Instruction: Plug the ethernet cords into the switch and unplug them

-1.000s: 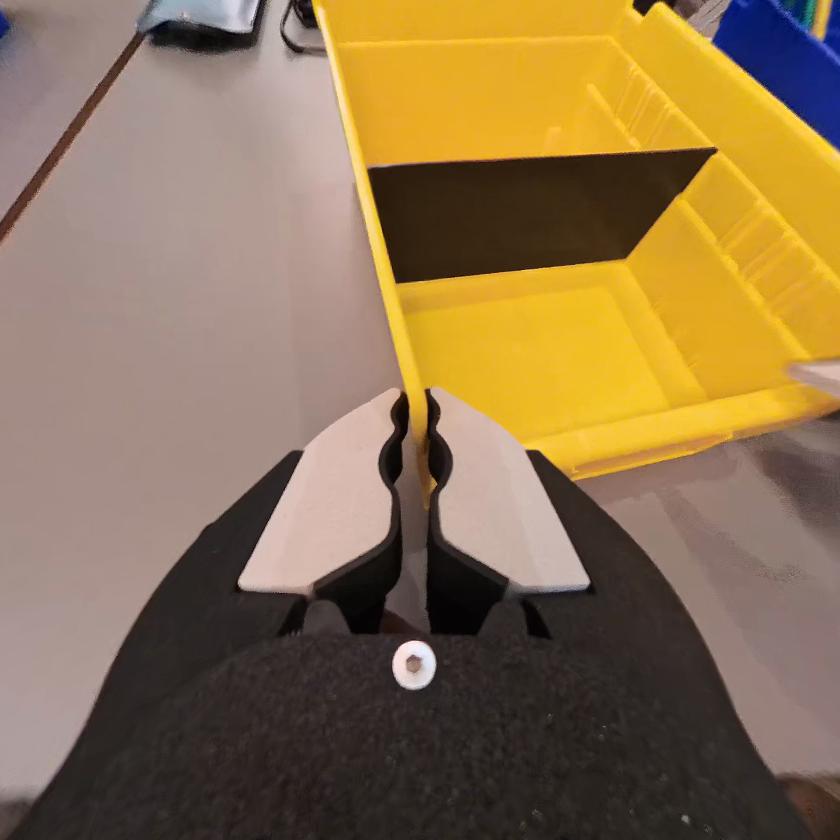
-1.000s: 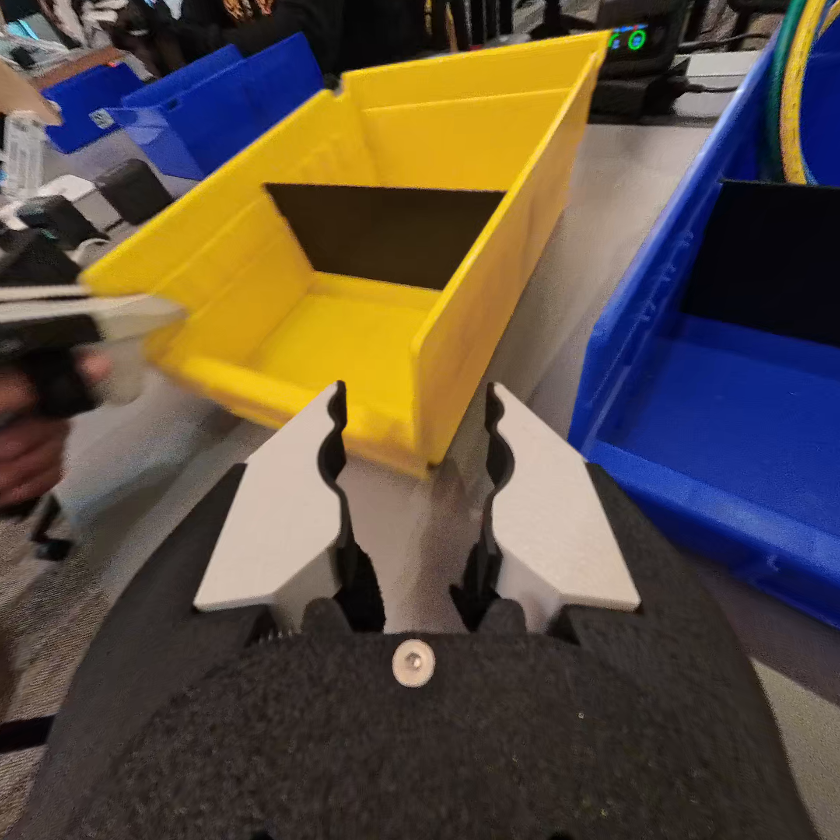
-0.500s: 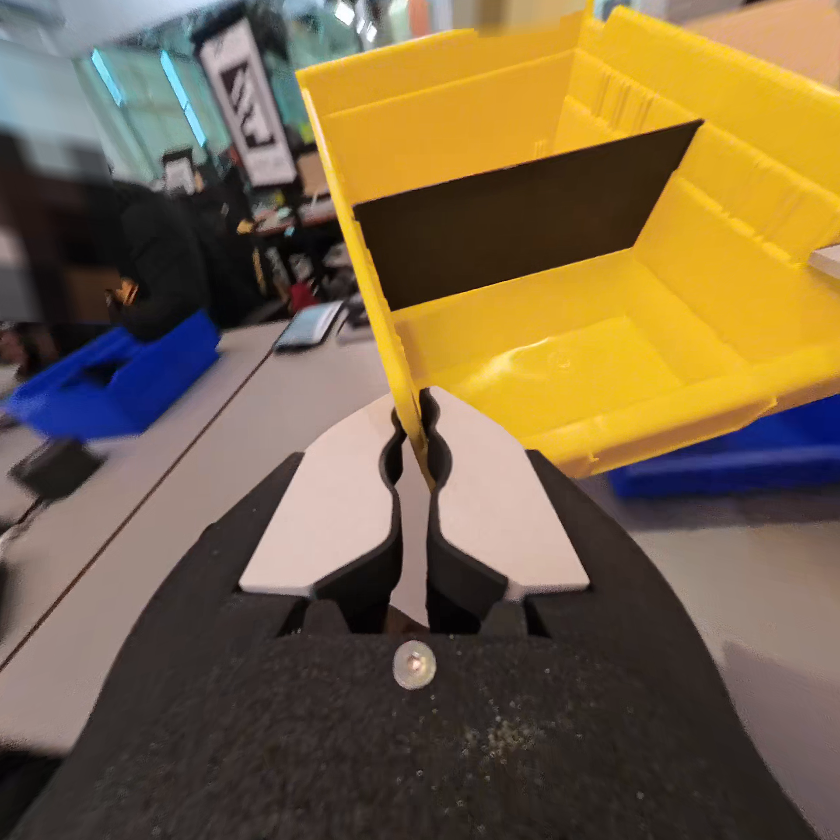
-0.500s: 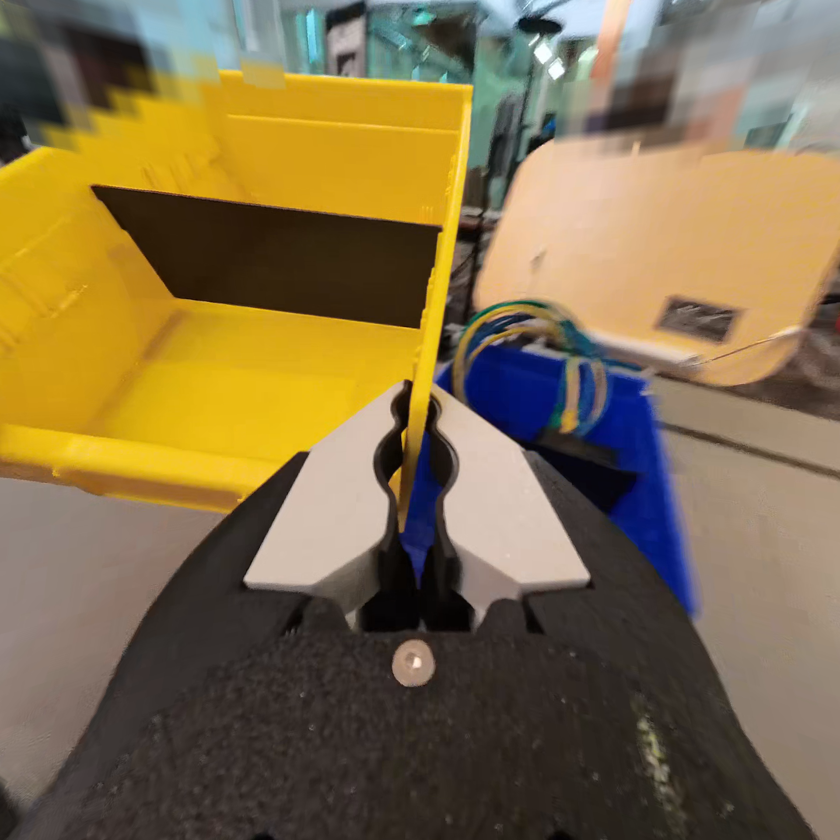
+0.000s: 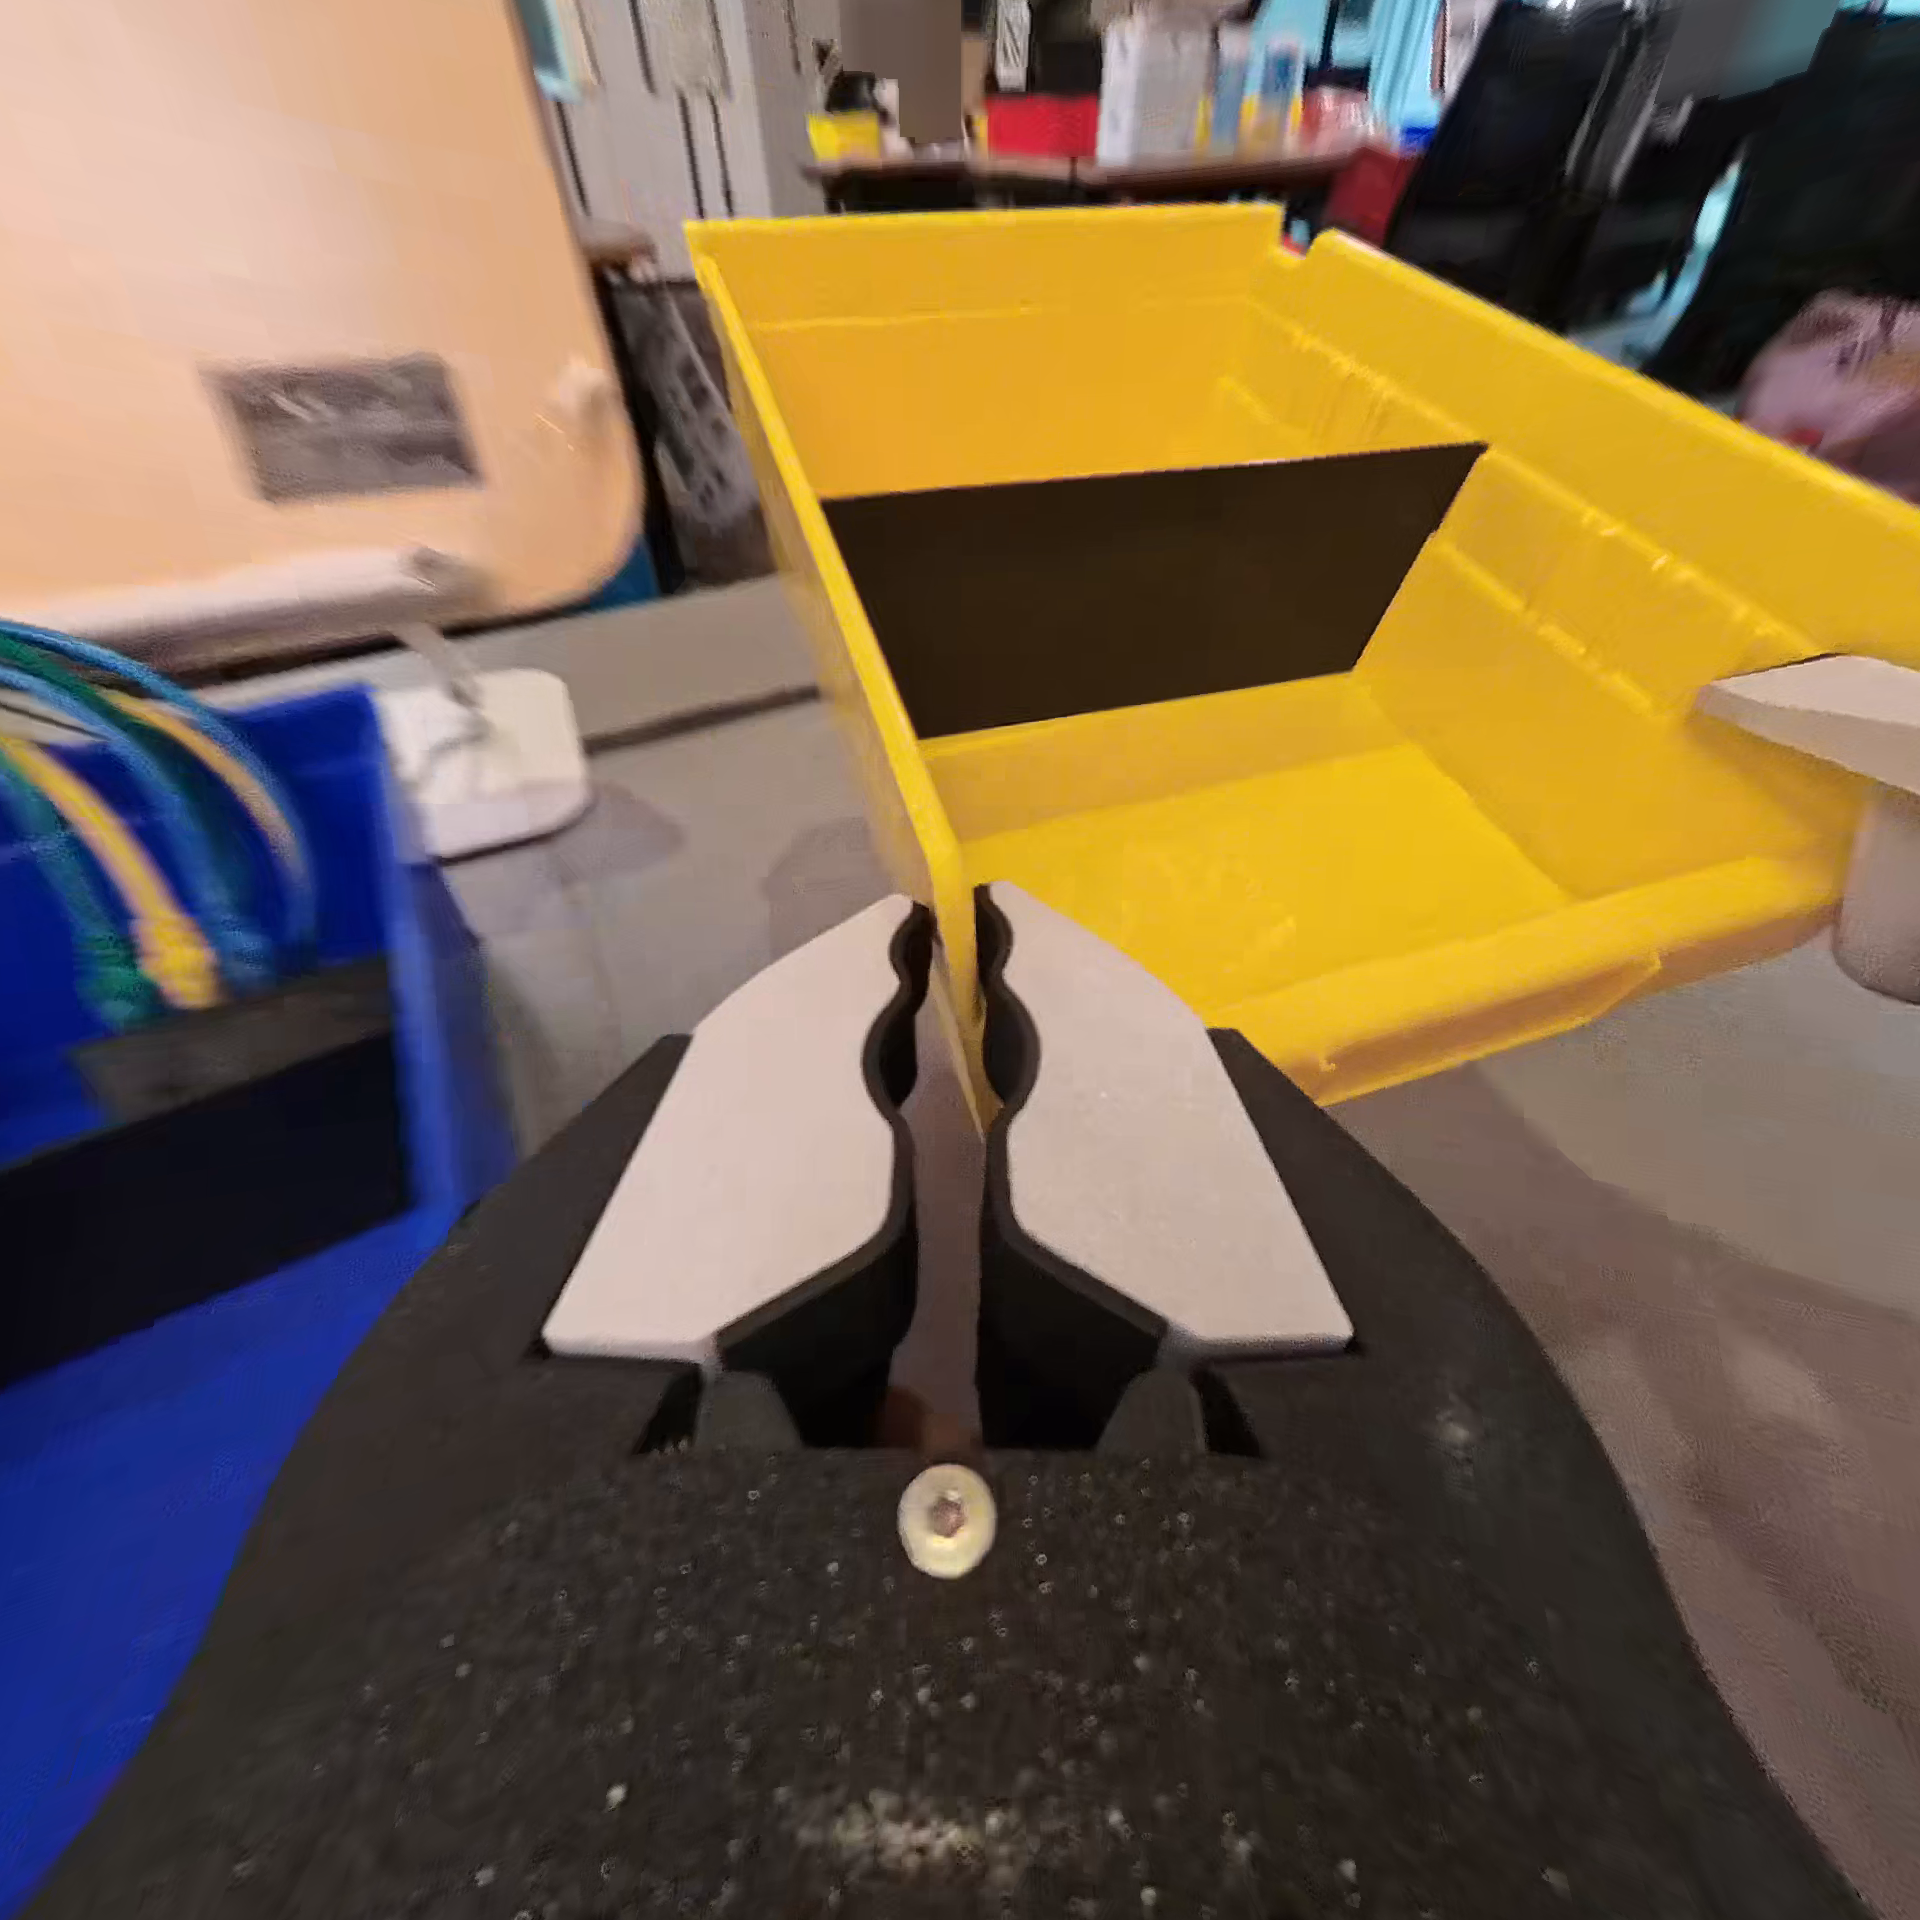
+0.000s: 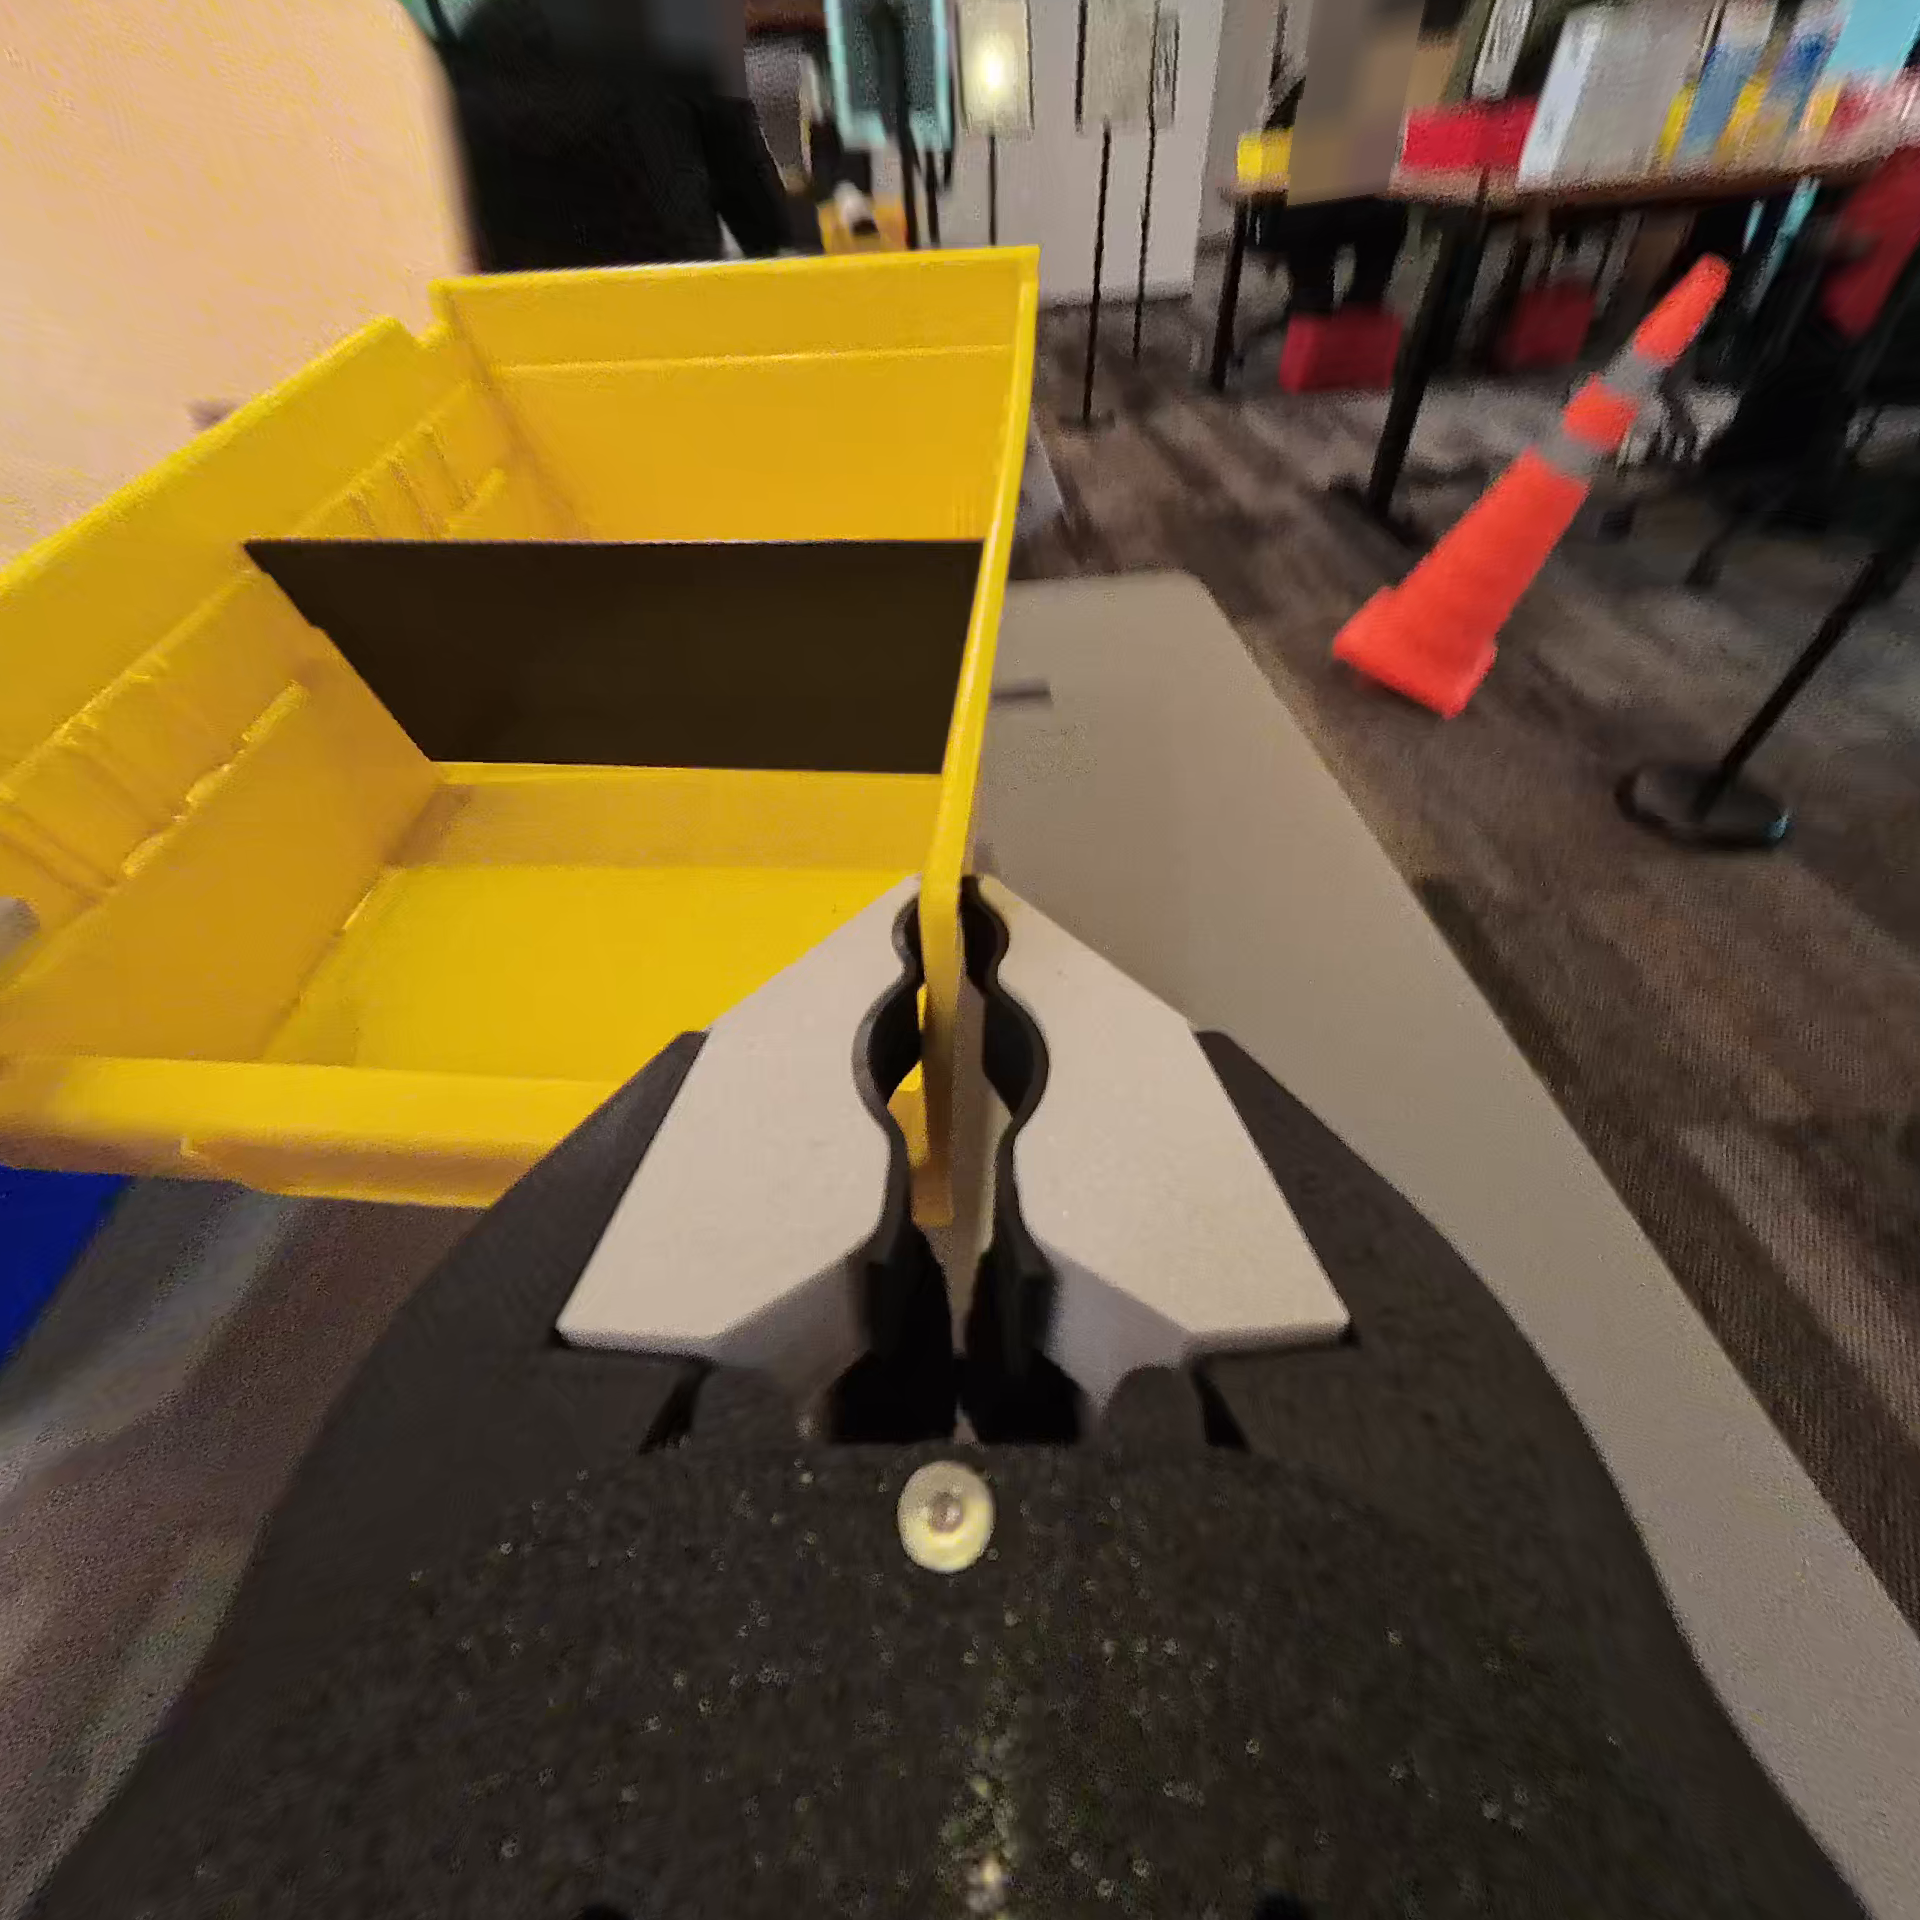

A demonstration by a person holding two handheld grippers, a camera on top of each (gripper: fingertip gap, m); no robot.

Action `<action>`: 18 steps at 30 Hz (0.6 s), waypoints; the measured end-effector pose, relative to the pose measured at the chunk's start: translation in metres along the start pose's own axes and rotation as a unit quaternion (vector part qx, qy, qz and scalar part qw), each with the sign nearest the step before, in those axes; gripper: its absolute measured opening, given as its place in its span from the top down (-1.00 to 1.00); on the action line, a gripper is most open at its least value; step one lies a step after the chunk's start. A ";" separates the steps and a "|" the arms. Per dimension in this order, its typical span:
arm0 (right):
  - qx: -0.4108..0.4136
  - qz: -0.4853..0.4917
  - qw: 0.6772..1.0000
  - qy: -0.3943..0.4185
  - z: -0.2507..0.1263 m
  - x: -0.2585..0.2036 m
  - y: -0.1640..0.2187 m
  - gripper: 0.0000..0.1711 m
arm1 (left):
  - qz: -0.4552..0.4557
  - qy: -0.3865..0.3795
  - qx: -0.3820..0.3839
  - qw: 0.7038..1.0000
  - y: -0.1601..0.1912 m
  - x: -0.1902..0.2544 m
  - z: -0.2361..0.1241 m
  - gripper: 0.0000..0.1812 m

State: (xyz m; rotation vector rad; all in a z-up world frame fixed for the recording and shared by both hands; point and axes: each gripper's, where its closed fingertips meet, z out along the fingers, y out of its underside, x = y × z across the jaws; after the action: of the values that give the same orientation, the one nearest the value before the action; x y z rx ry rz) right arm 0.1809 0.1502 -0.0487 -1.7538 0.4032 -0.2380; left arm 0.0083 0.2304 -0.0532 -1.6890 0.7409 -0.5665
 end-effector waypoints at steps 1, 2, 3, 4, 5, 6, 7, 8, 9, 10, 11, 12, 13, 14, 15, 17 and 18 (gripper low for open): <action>-0.022 0.006 1.000 0.002 0.005 0.018 0.020 0.97 | 0.008 0.005 -0.019 1.000 0.015 0.015 0.012 0.92; -0.034 0.008 0.999 0.000 0.008 0.033 0.036 0.97 | 0.015 0.009 -0.037 0.999 0.029 0.028 0.020 0.92; -0.042 0.014 0.999 -0.006 0.009 0.043 0.047 0.97 | 0.017 0.013 -0.052 0.998 0.041 0.038 0.025 0.92; -0.055 0.015 0.998 -0.012 0.010 0.051 0.056 0.96 | 0.013 0.020 -0.063 0.998 0.051 0.046 0.028 0.91; -0.070 0.007 0.997 -0.012 0.011 0.057 0.061 0.97 | 0.005 0.029 -0.075 0.997 0.061 0.054 0.029 0.90; -0.079 -0.005 0.997 -0.005 0.013 0.062 0.065 0.97 | -0.003 0.041 -0.082 0.996 0.067 0.061 0.028 0.88; -0.081 -0.019 0.996 0.006 0.015 0.068 0.068 0.97 | -0.004 0.056 -0.090 0.994 0.073 0.069 0.028 0.85; -0.086 -0.019 0.996 0.016 0.017 0.075 0.072 0.96 | -0.001 0.066 -0.098 0.993 0.076 0.075 0.028 0.83; -0.090 -0.005 0.996 0.011 0.019 0.077 0.076 0.96 | -0.001 0.075 -0.100 0.992 0.075 0.079 0.026 0.82; -0.088 0.021 0.996 0.000 0.019 0.078 0.077 0.96 | -0.004 0.098 -0.110 0.989 0.076 0.085 0.023 0.75; -0.089 0.046 0.995 -0.006 0.019 0.081 0.077 0.96 | -0.014 0.135 -0.120 0.983 0.075 0.091 0.016 0.74; -0.090 0.063 0.994 -0.006 0.019 0.084 0.078 0.96 | -0.032 0.177 -0.124 0.976 0.072 0.095 0.005 0.70; -0.093 0.071 0.993 -0.003 0.018 0.088 0.080 0.95 | -0.052 0.214 -0.121 0.968 0.067 0.094 -0.010 0.68; -0.092 0.073 0.993 0.003 0.017 0.091 0.082 0.90 | -0.074 0.241 -0.112 0.961 0.061 0.087 -0.027 0.66; -0.088 0.076 0.993 0.019 0.015 0.097 0.080 0.79 | -0.099 0.259 -0.093 0.956 0.052 0.072 -0.046 0.64; -0.052 0.076 0.994 0.055 0.002 0.107 0.060 0.60 | -0.128 0.249 -0.042 0.959 0.036 0.022 -0.080 0.61; -0.027 0.071 0.995 0.072 -0.005 0.105 0.045 0.61 | -0.124 0.211 -0.030 0.969 0.035 -0.015 -0.092 0.59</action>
State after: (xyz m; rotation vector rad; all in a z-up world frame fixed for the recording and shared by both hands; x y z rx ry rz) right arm 0.2690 0.0959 -0.0973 -1.7570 0.6418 -0.2533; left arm -0.0726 0.1747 -0.0653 -1.7489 0.8566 -1.1119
